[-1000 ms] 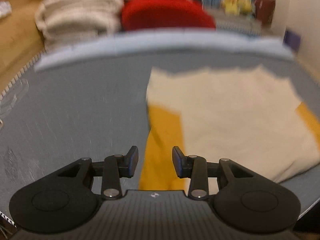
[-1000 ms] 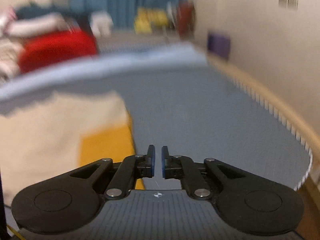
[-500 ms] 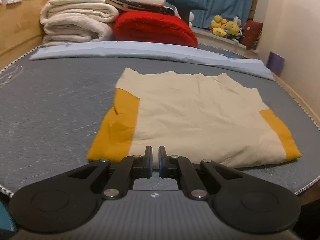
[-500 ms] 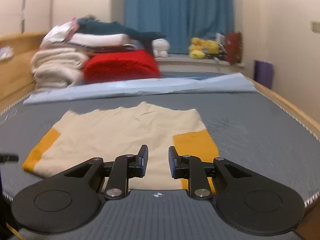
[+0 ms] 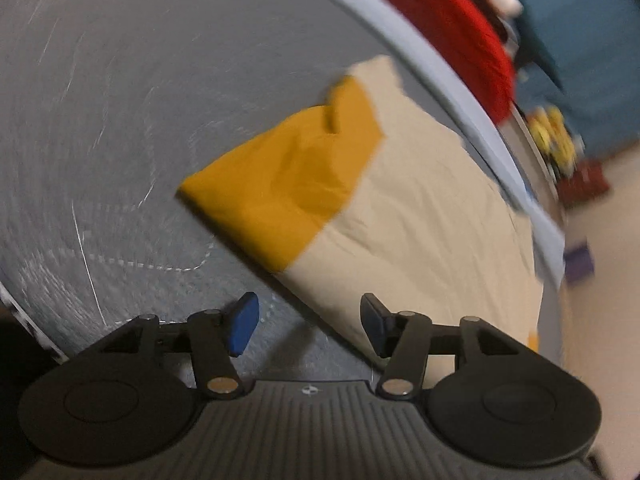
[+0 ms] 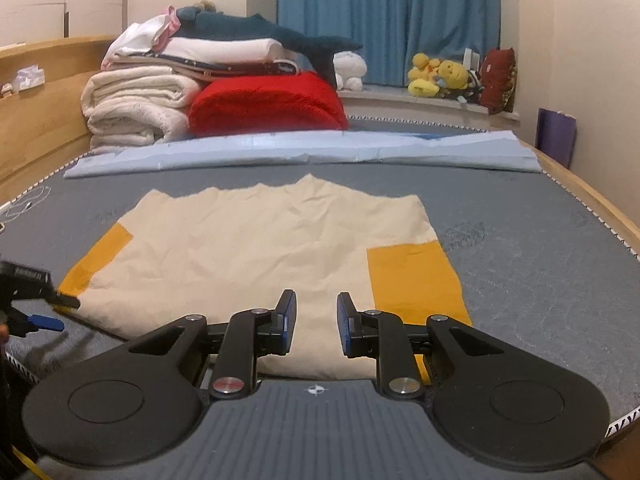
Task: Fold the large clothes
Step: 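Grasp the yellow sleeve with the left tool and lift it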
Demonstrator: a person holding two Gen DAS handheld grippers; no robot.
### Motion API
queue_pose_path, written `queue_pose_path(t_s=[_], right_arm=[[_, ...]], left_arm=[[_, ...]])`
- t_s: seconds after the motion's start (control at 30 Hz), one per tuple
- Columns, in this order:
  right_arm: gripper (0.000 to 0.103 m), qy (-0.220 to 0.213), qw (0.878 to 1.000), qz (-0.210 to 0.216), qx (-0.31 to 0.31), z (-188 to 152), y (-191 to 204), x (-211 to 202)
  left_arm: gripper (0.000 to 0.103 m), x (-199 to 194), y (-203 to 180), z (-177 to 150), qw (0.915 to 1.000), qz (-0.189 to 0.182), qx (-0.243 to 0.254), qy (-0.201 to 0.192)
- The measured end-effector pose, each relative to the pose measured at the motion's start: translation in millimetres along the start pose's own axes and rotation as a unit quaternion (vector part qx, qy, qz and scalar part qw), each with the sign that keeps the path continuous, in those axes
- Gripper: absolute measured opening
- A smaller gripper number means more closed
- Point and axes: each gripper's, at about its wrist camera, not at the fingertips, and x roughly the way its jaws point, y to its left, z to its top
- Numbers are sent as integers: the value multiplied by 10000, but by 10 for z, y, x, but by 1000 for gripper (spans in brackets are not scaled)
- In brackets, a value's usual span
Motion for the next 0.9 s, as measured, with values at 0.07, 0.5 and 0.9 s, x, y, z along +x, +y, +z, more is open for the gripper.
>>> queue_pose_path(t_s=[0.07, 0.5, 0.9], right_arm=[[23, 63, 10000, 2, -13, -31, -33, 29], [23, 70, 9994, 271, 182, 33, 35, 148], [23, 135, 9985, 529, 33, 141, 539, 376]], left_arm=[[61, 93, 102, 54, 9993, -16, -373, -69], [61, 427, 245, 283, 9862, -626, -1246, -889], [15, 114, -297, 538, 9939, -529, -185, -955]])
